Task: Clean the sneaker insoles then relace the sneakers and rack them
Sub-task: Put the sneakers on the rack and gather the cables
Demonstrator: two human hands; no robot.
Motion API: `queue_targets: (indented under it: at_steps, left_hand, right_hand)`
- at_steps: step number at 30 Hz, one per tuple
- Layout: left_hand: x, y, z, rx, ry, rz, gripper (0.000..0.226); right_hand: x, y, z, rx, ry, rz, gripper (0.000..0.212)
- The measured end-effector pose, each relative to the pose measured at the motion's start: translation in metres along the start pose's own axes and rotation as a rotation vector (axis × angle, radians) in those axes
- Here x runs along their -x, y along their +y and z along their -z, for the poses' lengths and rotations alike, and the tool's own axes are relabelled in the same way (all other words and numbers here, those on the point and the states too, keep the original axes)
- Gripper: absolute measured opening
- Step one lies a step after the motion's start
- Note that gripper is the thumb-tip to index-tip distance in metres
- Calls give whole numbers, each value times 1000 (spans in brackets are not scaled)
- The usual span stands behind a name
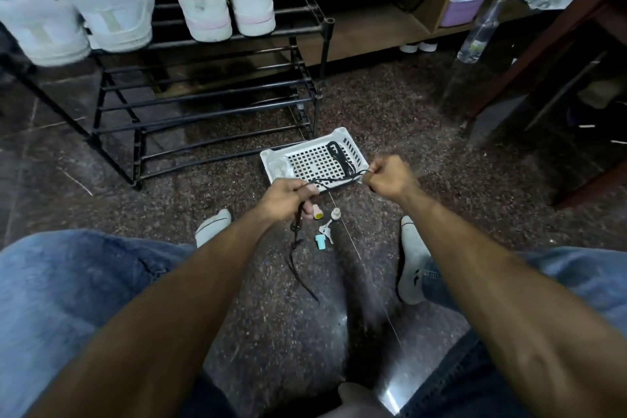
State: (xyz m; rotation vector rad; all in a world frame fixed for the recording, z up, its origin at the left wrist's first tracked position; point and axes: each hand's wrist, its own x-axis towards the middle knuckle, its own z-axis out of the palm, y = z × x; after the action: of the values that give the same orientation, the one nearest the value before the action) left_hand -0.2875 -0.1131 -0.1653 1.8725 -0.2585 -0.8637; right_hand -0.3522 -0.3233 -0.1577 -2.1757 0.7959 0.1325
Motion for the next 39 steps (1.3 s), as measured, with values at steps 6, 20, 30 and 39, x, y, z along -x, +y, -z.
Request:
queue_targets:
  at_steps: [6, 20, 30, 39]
  left_hand:
    - [-2, 36, 0, -21, -14, -79, 21]
    - [2, -64, 42, -502, 323, 423, 40]
    - [0, 9, 18, 1, 213, -72, 48]
    - [10, 109, 33, -131, 123, -424, 14]
  right_hand:
    - [3, -5, 0, -141, 11, 14, 18]
    - [30, -82, 72, -821, -231, 250, 14]
    - [49, -128, 59, -299, -373, 398, 14]
    - [27, -104, 58, -246, -154, 299, 22]
